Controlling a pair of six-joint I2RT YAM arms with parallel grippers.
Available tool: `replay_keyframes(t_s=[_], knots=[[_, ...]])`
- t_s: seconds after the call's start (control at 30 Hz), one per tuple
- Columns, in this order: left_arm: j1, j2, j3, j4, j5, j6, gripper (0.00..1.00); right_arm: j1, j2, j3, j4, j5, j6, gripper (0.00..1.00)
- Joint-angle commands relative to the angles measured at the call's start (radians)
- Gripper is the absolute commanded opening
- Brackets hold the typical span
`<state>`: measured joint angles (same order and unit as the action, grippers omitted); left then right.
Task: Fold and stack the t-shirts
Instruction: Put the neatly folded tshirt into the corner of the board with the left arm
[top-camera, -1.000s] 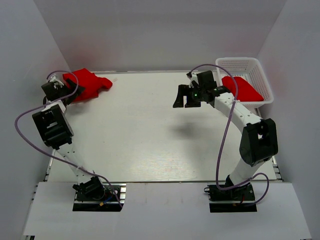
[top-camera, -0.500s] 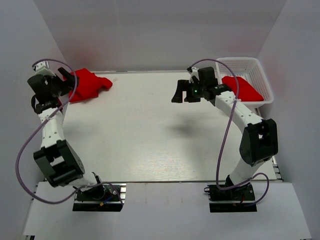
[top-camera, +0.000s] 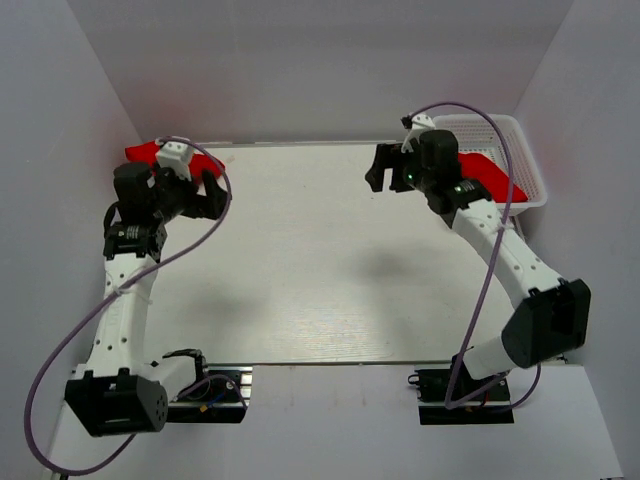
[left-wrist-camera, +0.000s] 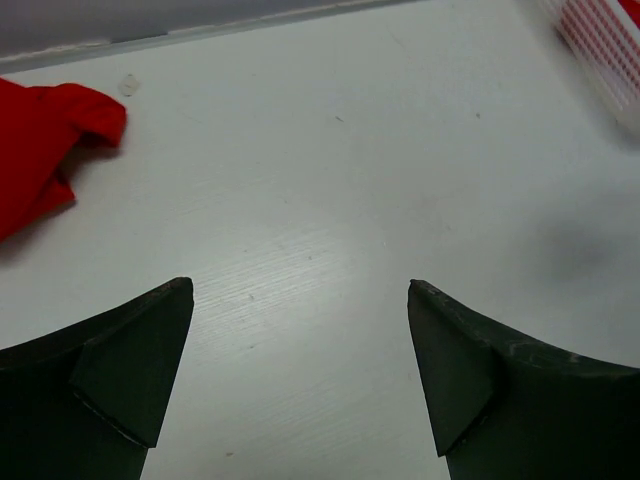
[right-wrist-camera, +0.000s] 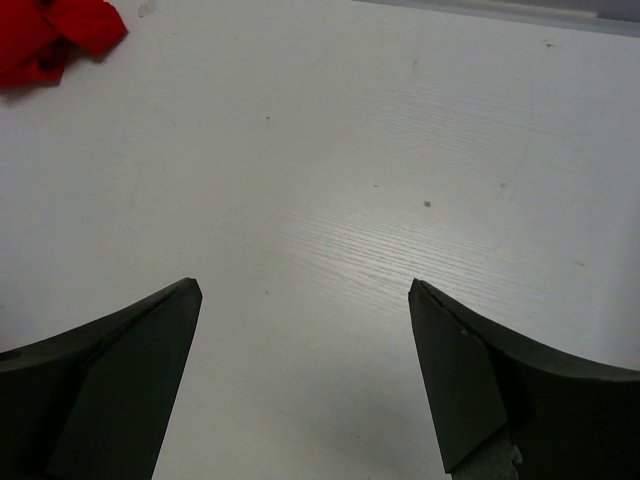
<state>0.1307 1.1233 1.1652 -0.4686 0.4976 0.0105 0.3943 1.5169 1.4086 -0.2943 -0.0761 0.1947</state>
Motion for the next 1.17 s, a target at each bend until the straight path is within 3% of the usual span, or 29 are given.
replay_keyframes(t_s=[0.0, 0.13, 0.23, 0.63, 1.13], knots=[[-0.091, -0.107, -0.057, -0.045, -0.025, 0.129, 0.98, 0.003, -0.142, -0.148, 0.127, 0.107, 0.002, 0.9], [-0.114, -0.251, -0.146, -0.045, -0.262, 0.16, 1.0, 0.001, -0.268, -0.31, 0.243, 0.142, 0.022, 0.9], [-0.114, -0.295, -0.195, -0.045, -0.323, 0.122, 1.0, 0.003, -0.325, -0.408, 0.251, 0.183, 0.043, 0.9], [-0.114, -0.531, -0.509, 0.097, -0.278, -0.021, 1.0, 0.005, -0.538, -0.76, 0.399, 0.291, 0.117, 0.9], [-0.114, -0.531, -0.51, 0.074, -0.318, -0.053, 1.0, 0.002, -0.569, -0.755, 0.371, 0.277, 0.106, 0.9]])
